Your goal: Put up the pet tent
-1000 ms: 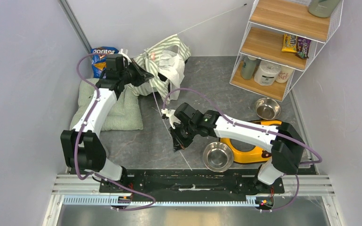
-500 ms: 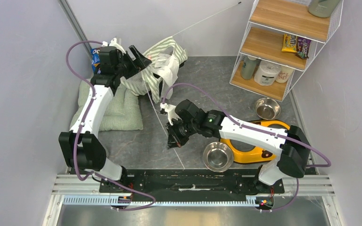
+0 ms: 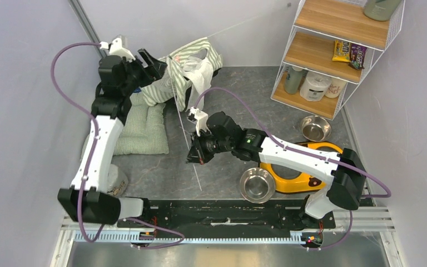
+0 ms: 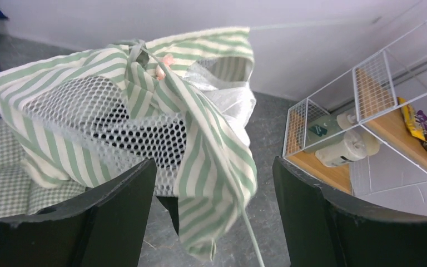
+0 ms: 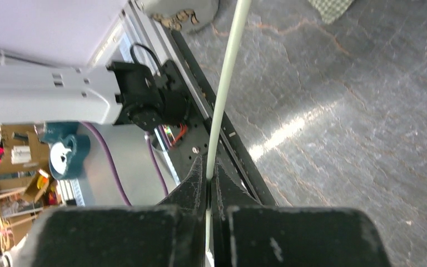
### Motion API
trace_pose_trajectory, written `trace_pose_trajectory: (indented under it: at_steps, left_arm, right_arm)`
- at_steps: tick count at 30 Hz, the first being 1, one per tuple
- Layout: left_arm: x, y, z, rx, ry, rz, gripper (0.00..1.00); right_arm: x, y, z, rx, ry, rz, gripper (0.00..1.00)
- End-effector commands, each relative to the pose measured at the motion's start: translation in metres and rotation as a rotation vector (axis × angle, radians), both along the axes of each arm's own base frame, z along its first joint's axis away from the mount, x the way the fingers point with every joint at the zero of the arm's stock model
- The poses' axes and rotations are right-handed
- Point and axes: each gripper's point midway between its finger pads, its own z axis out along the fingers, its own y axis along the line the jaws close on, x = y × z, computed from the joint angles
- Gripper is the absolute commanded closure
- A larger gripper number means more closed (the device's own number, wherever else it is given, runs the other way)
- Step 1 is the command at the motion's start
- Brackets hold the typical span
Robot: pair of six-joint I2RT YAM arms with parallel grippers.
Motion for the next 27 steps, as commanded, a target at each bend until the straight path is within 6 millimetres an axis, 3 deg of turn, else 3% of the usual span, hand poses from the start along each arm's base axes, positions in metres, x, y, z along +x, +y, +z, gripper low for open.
trace_pose_trajectory:
  at_steps: [1, 8, 13, 18, 27]
  left_arm:
    - [-0.036, 0.017, 0.035, 0.076, -0.152, 0.052, 0.18]
    - [-0.085, 0.024, -0.022, 0.124, -0.185, 0.057, 0.2]
    - [-0.098, 0.023, -0.061, 0.109, -0.305, 0.051, 0.15]
    - [-0.086, 0.006, -0.085, 0.192, -0.317, -0.066, 0.09]
    - [-0.055, -0.028, -0.097, 0.192, -0.403, -0.259, 0.09]
  right_arm:
    - [0.038, 0.018, 0.049, 0.193, -0.097, -0.14, 1.0]
    - [0.037, 0.024, 0.067, 0.266, -0.046, -0.169, 1.0]
    - [0.037, 0.027, 0.077, 0.291, -0.016, -0.183, 1.0]
    - [0.038, 0.034, 0.086, 0.319, 0.006, -0.185, 1.0]
    - [0.041, 0.045, 0.095, 0.355, 0.005, -0.169, 1.0]
